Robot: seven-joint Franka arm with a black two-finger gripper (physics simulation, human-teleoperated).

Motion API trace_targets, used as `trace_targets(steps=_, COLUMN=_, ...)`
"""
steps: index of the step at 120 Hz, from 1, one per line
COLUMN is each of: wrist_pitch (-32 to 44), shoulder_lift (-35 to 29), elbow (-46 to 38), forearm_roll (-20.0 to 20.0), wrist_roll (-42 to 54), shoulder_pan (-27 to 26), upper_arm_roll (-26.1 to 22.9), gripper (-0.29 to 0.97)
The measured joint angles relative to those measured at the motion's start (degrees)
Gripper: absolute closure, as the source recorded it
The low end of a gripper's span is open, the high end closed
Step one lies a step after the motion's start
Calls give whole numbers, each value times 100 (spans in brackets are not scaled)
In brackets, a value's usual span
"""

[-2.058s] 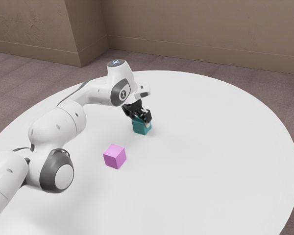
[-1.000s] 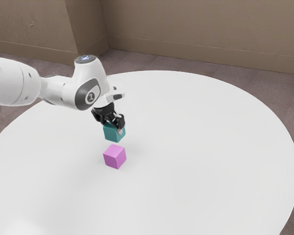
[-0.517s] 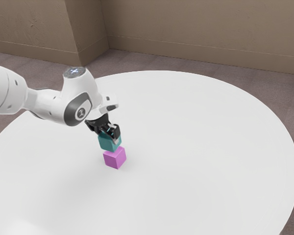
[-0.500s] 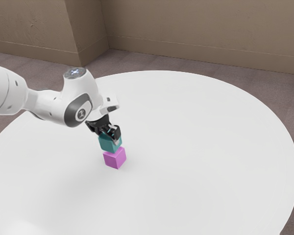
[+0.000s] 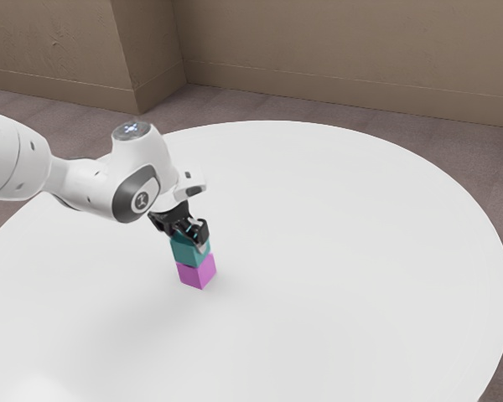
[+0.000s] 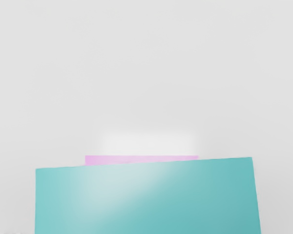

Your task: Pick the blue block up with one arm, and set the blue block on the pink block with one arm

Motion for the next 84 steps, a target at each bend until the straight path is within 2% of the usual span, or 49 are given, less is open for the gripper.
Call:
trace_targets(steps=43, wrist_pitch=16, shoulder_lift=-3, elbow=17, forearm_roll=6, wrist_roll=-36, shoulder_pan=-19, upper_arm_roll=3, gripper=32)
trace_targets(steps=64, wrist_pitch=20, shoulder_lift=-7, elbow=23, forearm_roll=-29, wrist_roll=1, shoulder_pan=-52, upper_arm_roll=0, gripper=17)
trace_targets(steps=84, wrist_pitch=19, shoulder_lift=-44, elbow=26, forearm_roll=-45, wrist_roll=32, shoulder_pan=-5, upper_arm_roll=1, gripper=9)
